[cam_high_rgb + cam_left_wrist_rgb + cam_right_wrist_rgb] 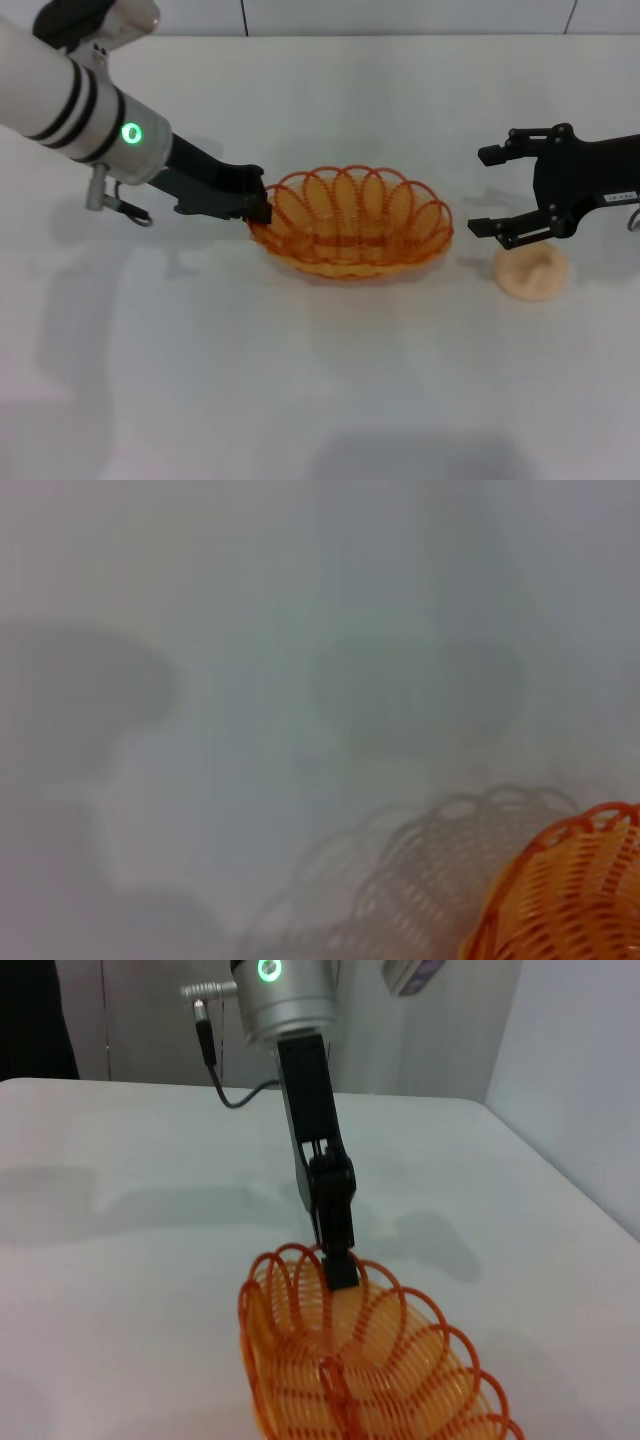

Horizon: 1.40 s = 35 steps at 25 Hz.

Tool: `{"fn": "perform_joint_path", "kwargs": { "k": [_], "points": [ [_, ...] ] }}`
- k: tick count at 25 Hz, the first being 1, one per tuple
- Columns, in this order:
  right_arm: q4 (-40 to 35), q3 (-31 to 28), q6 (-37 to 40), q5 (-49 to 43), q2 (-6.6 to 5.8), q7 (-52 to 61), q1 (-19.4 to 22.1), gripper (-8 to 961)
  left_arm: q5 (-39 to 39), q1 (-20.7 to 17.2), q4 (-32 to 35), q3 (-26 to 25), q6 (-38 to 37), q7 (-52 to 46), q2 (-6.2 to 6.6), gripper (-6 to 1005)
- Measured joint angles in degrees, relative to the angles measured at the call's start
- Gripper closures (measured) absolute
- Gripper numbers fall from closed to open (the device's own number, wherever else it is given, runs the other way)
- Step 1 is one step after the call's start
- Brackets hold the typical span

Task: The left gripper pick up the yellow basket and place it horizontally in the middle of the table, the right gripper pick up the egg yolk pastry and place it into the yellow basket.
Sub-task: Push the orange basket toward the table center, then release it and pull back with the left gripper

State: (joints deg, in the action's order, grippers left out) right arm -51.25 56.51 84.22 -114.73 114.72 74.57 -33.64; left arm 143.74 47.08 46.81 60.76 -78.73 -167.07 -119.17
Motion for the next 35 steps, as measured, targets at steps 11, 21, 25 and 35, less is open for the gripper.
{"fn": "perform_joint_path", "kwargs": {
  "k": [11, 21, 25, 35],
  "points": [
    [-1.39, 0.0, 0.06, 0.66, -0.19, -0.75, 2.22, 85, -6.48, 1.03, -2.19, 9.47, 5.7, -3.27, -0.28, 929],
    [-1.48, -0.12, -0.08, 0.83, -0.29, -0.75, 2.73, 85, -7.31, 1.3, -1.93, 11.04, 5.71, -3.58, -0.18, 912],
    [-1.5, -0.66, -0.14, 0.83, -0.28, -0.74, 2.84, 85, -7.34, 1.15, -1.46, 11.07, 5.18, -3.54, -0.18, 804],
    [-1.49, -1.67, -0.3, 0.83, 0.05, -0.7, 2.89, 84, -6.64, -1.63, 3.92, 10.18, 1.45, -2.5, 1.12, 552]
  ]
}}
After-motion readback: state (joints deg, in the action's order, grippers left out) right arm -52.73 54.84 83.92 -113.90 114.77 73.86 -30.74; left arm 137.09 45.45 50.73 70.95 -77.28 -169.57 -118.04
